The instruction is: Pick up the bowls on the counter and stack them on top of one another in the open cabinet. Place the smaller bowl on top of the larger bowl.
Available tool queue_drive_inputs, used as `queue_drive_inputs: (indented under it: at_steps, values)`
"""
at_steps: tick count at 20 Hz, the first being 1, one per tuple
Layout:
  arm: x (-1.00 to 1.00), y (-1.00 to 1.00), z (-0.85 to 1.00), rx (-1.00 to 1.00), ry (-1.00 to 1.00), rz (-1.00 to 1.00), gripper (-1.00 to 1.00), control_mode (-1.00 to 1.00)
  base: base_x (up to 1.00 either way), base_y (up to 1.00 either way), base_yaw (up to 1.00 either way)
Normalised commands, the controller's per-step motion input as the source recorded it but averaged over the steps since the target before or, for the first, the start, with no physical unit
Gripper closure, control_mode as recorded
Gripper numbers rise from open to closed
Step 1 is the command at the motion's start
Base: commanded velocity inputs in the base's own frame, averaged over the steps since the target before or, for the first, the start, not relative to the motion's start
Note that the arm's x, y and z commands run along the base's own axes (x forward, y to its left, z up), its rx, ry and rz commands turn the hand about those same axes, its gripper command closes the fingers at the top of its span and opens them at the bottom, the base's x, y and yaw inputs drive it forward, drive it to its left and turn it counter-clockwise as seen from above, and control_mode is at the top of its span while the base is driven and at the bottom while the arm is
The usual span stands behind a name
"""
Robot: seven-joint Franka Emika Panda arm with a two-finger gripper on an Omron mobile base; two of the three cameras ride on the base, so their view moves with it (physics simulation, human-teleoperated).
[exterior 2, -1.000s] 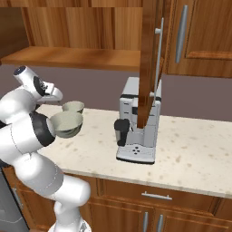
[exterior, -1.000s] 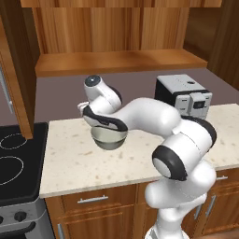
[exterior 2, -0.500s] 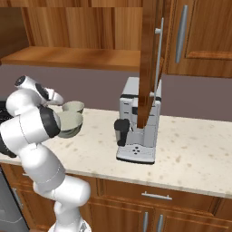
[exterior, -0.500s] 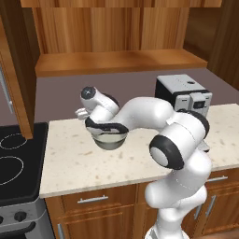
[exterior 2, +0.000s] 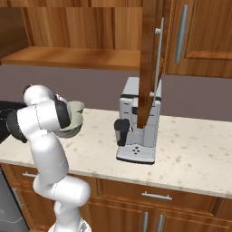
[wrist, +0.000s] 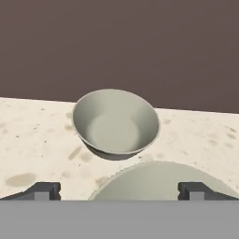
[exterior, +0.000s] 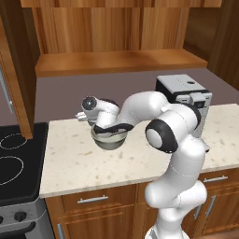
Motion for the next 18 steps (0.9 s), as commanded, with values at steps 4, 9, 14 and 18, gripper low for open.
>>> queue_drive_inputs:
  at_steps: [4, 9, 14, 18]
  values:
    - [0.48, 0.17, -0.24, 0.00, -0.08, 0.00, -1.00, -1.00, 0.00, 0.00, 0.00]
    - [0.47, 0.12, -0.16, 0.00, -0.01, 0.00, -1.00, -1.00, 0.00, 0.00, 0.00]
    - [0.48, 0.09, -0.20, -0.01, 0.00, 0.00, -1.00, -1.00, 0.00, 0.00, 0.00]
    - [0.53, 0.06, -0.32, -0.04, 0.00, 0.00, -1.00, -1.00, 0.00, 0.00, 0.00]
